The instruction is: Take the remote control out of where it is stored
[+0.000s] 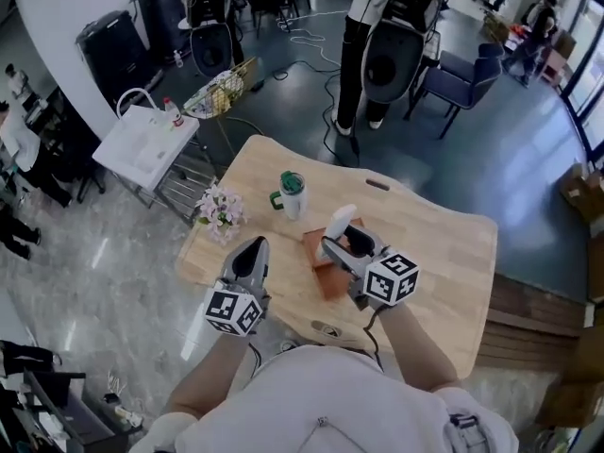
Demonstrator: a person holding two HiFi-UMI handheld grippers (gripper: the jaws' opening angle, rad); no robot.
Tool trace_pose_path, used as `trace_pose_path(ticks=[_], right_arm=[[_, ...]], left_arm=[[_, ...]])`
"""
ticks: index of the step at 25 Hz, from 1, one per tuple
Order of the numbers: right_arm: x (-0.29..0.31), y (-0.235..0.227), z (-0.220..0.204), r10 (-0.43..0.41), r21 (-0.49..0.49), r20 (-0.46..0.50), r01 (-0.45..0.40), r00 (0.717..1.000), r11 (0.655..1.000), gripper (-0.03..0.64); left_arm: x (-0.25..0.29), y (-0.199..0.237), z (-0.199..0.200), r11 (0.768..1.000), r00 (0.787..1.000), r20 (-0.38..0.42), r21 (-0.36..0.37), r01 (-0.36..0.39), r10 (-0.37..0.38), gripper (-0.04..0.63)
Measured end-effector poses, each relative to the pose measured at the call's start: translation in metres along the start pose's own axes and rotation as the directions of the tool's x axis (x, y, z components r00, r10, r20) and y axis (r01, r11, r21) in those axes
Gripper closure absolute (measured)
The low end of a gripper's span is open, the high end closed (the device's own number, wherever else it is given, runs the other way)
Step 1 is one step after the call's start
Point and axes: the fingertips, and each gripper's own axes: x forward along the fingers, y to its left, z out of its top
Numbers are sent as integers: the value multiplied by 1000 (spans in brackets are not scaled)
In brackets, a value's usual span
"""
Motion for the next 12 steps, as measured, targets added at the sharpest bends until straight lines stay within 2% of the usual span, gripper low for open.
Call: trace_pose_path(ticks=[3,5,12], right_arm=[[-28,21,42,14,9,151,-15,988,1000,331],[-43,31,60,9,-15,207,-6,978,1000,331],[-61,34,74,-67,-115,246,98,967,989,331]], left_arm=[[10,-20,25,998,997,40,14,61,-62,595],[12,-29,35,996,994,52,12,92,-92,594],[18,-37,56,989,987,82,46,137,-140,594]])
